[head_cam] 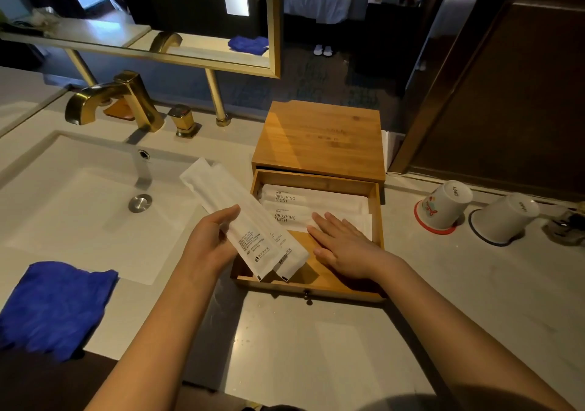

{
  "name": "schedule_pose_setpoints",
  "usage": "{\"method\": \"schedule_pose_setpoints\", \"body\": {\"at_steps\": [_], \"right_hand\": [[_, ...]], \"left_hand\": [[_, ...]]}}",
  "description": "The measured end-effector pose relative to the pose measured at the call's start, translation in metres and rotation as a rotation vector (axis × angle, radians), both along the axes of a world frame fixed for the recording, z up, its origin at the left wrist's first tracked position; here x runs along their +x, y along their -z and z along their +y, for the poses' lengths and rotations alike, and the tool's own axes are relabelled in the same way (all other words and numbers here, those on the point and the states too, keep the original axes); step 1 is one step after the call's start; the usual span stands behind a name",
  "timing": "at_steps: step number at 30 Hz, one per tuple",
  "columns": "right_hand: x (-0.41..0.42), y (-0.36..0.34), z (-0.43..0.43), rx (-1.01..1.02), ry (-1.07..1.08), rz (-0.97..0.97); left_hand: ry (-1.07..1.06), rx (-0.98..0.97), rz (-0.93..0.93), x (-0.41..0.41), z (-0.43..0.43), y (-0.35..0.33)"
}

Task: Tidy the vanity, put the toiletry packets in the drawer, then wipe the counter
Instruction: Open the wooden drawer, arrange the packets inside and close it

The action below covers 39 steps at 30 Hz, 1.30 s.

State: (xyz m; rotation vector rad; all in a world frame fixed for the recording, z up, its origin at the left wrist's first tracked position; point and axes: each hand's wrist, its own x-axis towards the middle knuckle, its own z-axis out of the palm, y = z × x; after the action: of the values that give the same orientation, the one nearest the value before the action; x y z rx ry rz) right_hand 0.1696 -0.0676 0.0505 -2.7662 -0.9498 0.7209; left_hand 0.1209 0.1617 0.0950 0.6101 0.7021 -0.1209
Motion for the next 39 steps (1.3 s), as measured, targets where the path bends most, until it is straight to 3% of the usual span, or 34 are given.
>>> {"method": "schedule_pose_setpoints", "body": {"at_steps": [11,13,16,18,21,27,34,39], "right_hand": [[0.008,-0.021,0.001,-0.019,-0.014,0.056],[0.005,-0.023,0.004,0.086,0.063,0.040],[-0.002,-0.038,0.017,0.434,0.295,0.050],[-0.009,-0.051,0.029,0.636,0.401,0.208],[-0.018,-0.061,0.042,0.753,0.477,0.361],[-0.012,-0.065,0.036,0.735,0.591,0.326],[-0.012,-0.070,0.031,0.839,0.665,0.804],[-0.011,-0.072,0.032,0.822,0.635,0.764]], "left_hand": [[0.026,0.013,-0.008,-0.002,0.001,-0.002],[0.031,0.022,-0.018,-0.002,0.000,-0.002],[0.055,-0.025,-0.058,-0.002,-0.003,-0.002],[0.087,-0.070,-0.105,-0.002,-0.009,-0.001],[0.151,-0.084,-0.131,0.000,-0.015,0.001],[0.150,0.001,-0.074,0.004,-0.019,-0.004],[0.197,0.032,-0.107,0.003,-0.020,-0.007],[0.175,0.102,-0.114,0.004,-0.017,-0.005]]}}
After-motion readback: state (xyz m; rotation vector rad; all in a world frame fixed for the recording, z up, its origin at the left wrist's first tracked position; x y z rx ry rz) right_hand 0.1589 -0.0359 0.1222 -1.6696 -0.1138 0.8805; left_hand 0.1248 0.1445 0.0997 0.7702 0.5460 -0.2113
